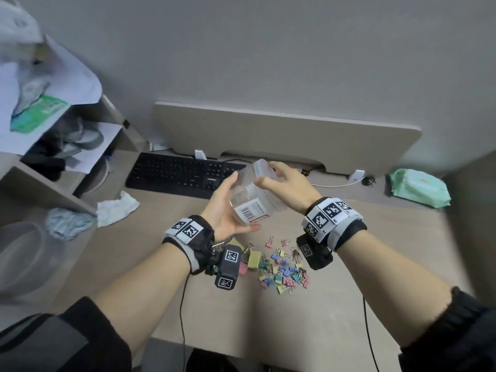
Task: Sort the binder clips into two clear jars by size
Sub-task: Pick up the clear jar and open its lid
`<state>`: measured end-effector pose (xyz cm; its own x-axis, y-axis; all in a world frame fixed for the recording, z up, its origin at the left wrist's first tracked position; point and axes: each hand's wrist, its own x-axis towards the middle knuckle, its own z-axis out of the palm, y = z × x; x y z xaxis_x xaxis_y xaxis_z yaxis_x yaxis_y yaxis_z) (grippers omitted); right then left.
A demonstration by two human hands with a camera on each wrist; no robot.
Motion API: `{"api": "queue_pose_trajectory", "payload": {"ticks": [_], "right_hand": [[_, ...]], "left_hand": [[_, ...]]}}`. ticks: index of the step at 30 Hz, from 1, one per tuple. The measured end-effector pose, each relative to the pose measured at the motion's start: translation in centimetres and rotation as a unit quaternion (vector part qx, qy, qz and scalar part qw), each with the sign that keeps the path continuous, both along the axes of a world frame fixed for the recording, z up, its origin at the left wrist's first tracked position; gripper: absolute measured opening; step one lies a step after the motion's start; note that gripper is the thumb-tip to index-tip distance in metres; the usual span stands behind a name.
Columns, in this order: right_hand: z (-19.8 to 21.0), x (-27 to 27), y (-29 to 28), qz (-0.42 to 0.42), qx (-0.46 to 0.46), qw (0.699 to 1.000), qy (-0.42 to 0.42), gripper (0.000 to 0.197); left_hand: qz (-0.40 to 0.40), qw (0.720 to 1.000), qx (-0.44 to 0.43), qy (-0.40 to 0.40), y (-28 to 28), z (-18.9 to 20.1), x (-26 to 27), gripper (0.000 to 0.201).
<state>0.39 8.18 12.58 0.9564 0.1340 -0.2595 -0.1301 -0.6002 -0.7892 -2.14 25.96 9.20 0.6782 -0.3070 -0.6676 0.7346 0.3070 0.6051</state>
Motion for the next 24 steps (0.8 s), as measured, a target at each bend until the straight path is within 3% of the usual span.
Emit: {"api": "queue_pose_trajectory", "payload": {"ticks": [2, 5, 11, 17, 22, 24], "right_hand": [[-0.1, -0.2, -0.2, 0.019, -0.034, 0.999, -0.034, 0.085], [-0.1, -0.6, -1.5, 0.03, -0.026, 0.998, -0.038, 0.082], [-1.8, -1.9, -4.9, 0.007, 0.011, 0.999, -0.048, 0.079], [-4.1, -2.3, -7.6, 0.006, 0.013, 0.999, -0.034, 0.093], [-5.3, -2.7, -10.0, 0.019, -0.029, 0.996, -0.082, 0.085], [-5.7, -2.5, -11.7, -0.048, 0.043, 0.997, -0.032, 0.073]], "left_hand": [[0.001, 0.999, -0.035, 0.031, -0.2, -0.5, 0.0, 0.075], [0.004, 0.997, -0.053, 0.055, -1.0, -0.9, 0.1, 0.081], [0.013, 0.997, -0.027, 0.076, -3.8, -2.0, 0.6, 0.078], [-0.002, 0.993, 0.009, 0.115, -6.8, -3.8, 1.1, 0.076], [0.016, 0.99, 0.063, 0.125, -7.3, -6.0, 1.9, 0.068], [0.033, 0.988, 0.063, 0.134, -7.1, -7.0, 2.1, 0.067]]}}
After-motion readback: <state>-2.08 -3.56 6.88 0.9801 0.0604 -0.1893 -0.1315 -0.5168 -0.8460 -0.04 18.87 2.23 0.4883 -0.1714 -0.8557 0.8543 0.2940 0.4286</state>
